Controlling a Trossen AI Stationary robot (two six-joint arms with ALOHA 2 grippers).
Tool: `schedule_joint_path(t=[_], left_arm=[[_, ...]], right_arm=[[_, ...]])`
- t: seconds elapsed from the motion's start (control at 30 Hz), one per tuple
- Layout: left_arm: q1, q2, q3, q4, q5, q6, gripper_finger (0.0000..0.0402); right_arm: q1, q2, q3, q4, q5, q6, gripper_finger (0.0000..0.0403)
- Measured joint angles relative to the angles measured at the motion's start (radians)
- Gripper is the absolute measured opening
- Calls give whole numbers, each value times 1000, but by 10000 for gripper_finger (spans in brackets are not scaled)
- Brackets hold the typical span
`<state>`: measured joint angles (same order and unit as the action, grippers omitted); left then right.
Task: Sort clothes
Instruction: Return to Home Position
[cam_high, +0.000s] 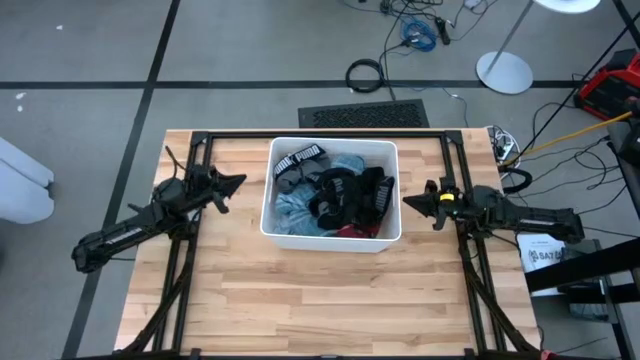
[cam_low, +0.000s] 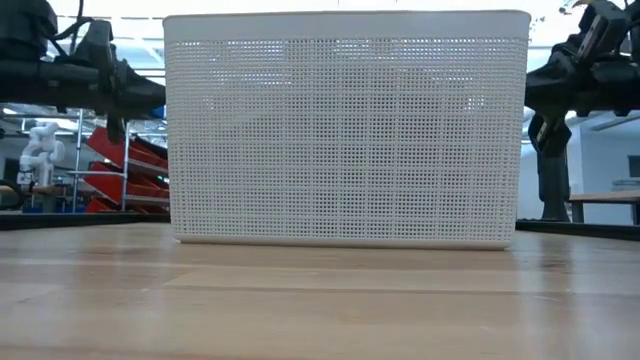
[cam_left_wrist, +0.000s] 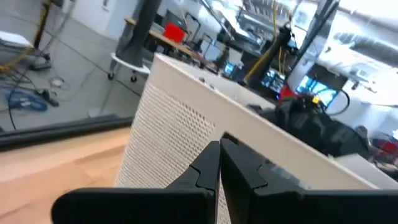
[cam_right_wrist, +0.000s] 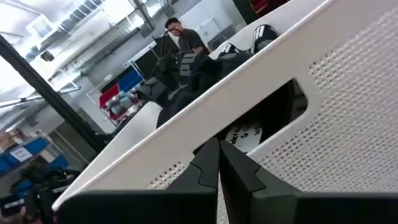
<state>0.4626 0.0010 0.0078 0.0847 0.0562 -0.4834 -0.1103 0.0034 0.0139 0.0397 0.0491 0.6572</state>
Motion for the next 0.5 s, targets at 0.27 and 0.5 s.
schedule_joint_path(t=[0.27,0.5], left_arm=[[0,8,0,-71,-10,70,20],[0,16,0,-71,-22,394,20]], right_arm=[[2,28,1,-36,-55,-151,0],[-1,43,1,-25,-6,-346,0]])
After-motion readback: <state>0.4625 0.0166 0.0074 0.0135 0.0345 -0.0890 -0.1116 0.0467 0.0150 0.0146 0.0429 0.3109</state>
